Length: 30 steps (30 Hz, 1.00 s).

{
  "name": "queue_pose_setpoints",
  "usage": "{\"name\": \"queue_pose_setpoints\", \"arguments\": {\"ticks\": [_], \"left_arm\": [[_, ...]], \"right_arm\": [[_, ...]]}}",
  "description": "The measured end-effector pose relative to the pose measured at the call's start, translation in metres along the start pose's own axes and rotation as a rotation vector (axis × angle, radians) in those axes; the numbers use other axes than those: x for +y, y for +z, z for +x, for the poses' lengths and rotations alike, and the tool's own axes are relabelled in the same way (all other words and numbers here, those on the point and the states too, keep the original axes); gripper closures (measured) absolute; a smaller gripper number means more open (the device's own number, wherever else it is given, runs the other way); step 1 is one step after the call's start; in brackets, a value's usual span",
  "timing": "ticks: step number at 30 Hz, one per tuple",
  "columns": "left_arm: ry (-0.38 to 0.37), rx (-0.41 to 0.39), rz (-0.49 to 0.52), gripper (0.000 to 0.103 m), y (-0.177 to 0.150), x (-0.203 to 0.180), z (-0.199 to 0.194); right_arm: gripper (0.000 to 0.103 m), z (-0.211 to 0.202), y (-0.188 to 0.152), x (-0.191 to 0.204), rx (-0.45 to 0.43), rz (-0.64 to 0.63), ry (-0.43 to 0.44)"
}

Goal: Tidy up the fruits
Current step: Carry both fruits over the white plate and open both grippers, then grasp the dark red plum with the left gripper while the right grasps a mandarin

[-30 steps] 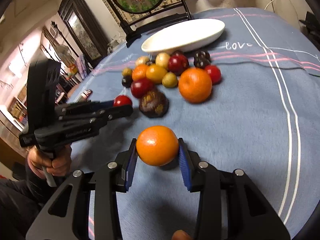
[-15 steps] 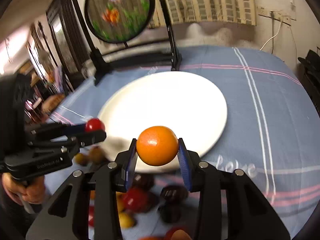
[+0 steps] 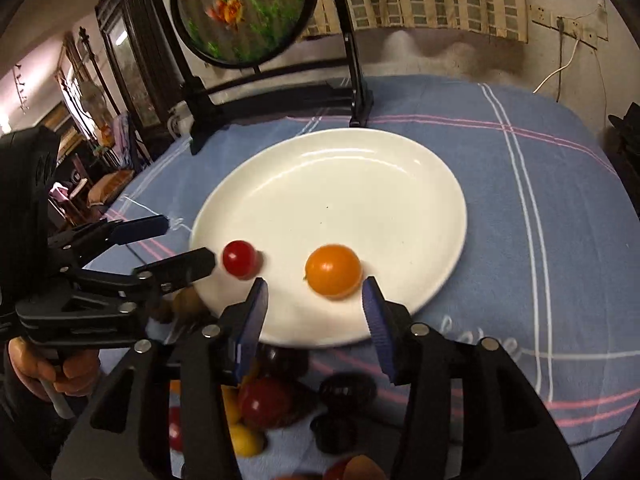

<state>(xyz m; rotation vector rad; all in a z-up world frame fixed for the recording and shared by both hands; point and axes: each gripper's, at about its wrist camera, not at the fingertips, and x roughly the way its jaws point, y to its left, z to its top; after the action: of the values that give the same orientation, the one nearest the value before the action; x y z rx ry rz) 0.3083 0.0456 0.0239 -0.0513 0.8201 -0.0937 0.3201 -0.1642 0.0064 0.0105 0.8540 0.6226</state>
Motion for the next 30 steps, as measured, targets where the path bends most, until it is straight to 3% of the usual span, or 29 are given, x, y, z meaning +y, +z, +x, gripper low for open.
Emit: {"name": "queue_pose_setpoints", "arguments": {"ticks": [6, 14, 30], "left_arm": [[-0.037, -0.039, -0.033, 0.004, -0.051, 0.003, -0.042], [-0.086, 0.014, -0.014, 0.004, -0.096, -0.007, -0.049], [-0.104, 0.073, 0.068, 0.004, -0.118, -0.025, -0.041]], "right_arm": [[0.054, -0.030, -0.053, 0.003, 0.025, 0.029, 0.076], [0.054, -0.061, -0.093, 0.001, -0.005, 0.083, 0.085], [0.054, -0.034, -0.113, -0.002, 0.134, 0.104, 0.070]]}}
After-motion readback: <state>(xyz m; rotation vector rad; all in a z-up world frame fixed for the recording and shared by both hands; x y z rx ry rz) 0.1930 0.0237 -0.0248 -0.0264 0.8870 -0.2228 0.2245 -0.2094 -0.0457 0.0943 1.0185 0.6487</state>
